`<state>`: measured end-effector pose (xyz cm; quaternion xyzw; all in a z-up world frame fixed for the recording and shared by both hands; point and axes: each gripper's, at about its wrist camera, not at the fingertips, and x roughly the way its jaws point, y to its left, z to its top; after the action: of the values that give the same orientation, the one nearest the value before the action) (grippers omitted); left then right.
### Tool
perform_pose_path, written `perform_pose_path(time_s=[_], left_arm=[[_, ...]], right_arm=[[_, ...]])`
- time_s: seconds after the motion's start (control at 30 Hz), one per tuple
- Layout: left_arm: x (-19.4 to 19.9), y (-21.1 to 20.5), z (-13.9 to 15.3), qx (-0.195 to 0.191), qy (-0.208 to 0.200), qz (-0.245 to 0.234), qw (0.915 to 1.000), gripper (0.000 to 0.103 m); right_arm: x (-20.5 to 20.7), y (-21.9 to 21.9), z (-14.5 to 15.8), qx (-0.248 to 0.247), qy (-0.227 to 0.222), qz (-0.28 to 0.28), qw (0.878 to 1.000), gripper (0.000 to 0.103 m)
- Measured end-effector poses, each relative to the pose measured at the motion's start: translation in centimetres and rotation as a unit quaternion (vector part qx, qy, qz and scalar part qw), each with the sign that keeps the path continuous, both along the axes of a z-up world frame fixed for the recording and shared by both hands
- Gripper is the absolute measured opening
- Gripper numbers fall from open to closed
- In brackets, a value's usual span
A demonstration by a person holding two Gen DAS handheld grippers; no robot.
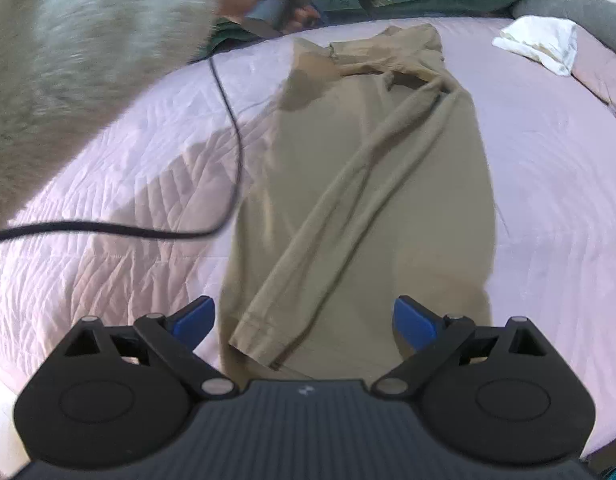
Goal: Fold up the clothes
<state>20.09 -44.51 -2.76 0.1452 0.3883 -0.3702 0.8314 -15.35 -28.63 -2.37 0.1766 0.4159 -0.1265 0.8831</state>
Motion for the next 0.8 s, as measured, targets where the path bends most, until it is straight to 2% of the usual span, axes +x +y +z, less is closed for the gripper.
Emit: perform_pose_path(time_s=[0.13, 0.2, 0.27, 0.3, 0.33, 0.37, 0.4, 0.43, 0.53, 0.67, 0.77, 0.8], left_arm=[[0.7, -0.8, -3.3, 0.039, 0.014, 0.018, 0.999, 0.073], [0.7, -1.1, -4.3, 0.038, 0.011, 0.011, 0.9991, 0.073], [0.6, -0.9, -4.3, 0.023, 0.0, 0.004, 0.9997, 0.066], [0.6, -0.9, -4.3, 0.016, -0.001, 0.002, 0.9999, 0.054], [0.7, -0.8, -4.1, 0.009, -0.001, -0.001, 1.0, 0.04], [0.7, -0.8, -3.9, 0.004, -0.001, -0.003, 1.0, 0.036], [0.9, -0.7, -3.8, -0.002, -0.001, -0.007, 1.0, 0.024], [0.9, -0.6, -3.7, -0.005, -0.002, -0.008, 1.0, 0.015], [1.1, -0.2, -3.1, -0.016, -0.006, -0.012, 0.9998, 0.014], [1.7, 0.5, -2.2, -0.026, -0.007, -0.016, 0.9995, 0.014], [2.2, 1.0, -1.4, -0.02, -0.01, -0.022, 0.9995, 0.014], [2.4, 1.2, -1.2, -0.022, -0.007, -0.025, 0.9994, 0.014]], right_arm=[[1.2, 0.8, -0.2, -0.011, -0.007, 0.013, 1.0, 0.097], [1.9, 1.1, -0.8, -0.024, 0.0, 0.021, 0.999, 0.095], [2.2, 1.0, -1.5, -0.02, 0.005, 0.024, 0.999, 0.088], [2.2, 0.8, -1.8, -0.014, 0.005, 0.021, 1.0, 0.074], [1.9, 0.6, -1.8, -0.01, -0.002, 0.02, 1.0, 0.065], [1.6, 0.4, -1.8, -0.011, -0.006, 0.02, 1.0, 0.05], [1.4, 0.3, -1.7, -0.008, -0.008, 0.02, 1.0, 0.042], [1.2, 0.1, -1.6, -0.005, -0.01, 0.02, 1.0, 0.04], [0.7, 0.3, -1.2, -0.007, -0.014, 0.021, 1.0, 0.039], [0.3, 1.8, -0.2, -0.066, -0.009, 0.018, 0.998, 0.054], [-0.4, 2.6, 1.1, -0.085, -0.043, 0.022, 0.995, 0.057], [-0.3, 2.5, 1.3, -0.073, -0.053, 0.021, 0.996, 0.058]])
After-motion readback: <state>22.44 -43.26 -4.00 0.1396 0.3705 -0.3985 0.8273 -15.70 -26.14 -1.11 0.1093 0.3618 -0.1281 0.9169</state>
